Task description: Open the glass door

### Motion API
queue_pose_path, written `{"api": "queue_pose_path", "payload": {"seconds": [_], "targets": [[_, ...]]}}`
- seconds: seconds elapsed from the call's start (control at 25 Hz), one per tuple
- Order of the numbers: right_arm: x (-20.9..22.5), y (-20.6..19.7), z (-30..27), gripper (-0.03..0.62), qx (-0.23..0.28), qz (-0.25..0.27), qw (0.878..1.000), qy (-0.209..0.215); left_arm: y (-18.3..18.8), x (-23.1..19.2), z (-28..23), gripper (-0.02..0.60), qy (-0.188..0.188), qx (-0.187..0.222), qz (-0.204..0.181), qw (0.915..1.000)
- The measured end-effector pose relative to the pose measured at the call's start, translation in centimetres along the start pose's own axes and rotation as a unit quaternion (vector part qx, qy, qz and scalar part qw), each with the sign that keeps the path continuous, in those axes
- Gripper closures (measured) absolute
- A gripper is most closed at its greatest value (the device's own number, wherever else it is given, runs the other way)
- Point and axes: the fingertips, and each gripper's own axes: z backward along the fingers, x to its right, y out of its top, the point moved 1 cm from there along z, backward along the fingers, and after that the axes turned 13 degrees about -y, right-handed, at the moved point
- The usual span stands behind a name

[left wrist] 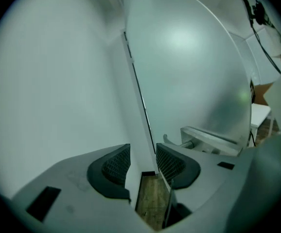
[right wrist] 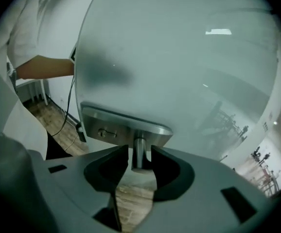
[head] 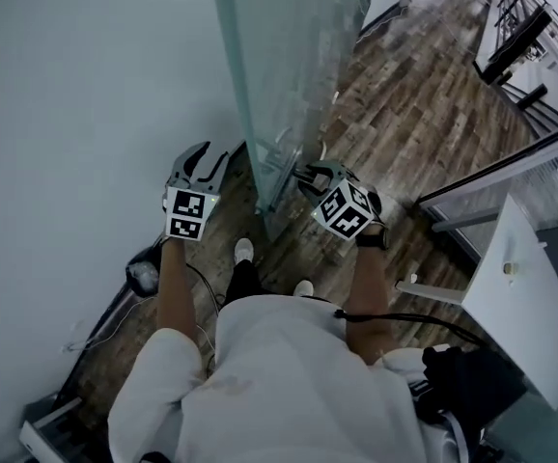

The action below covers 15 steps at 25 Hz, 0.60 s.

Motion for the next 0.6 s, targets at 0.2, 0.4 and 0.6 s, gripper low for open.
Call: {"api": "queue_pose_path", "payload": {"seconds": [0.2, 0.4, 0.6], "targets": [[-1.1, 1.7, -3.5, 0.473, -0.053, 0.069, 0.996, -0.029, -1.6, -1.4, 2.9, 0.416, 0.065, 0.038, 0.056, 0.9956], [-1.4, 4.5, -5.5, 0.468, 0.003, 0.029, 1.0, 0.004, -3.4, -3.5, 6.6, 0.423, 0.135, 0.084, 0.11, 0.9811], [-2.2, 6.9, -8.2, 0.467, -0.005, 0.023, 1.0, -0.003, -5.0, -4.9, 9.5, 0.434, 0.189, 0.105, 0.144, 0.9656]]}}
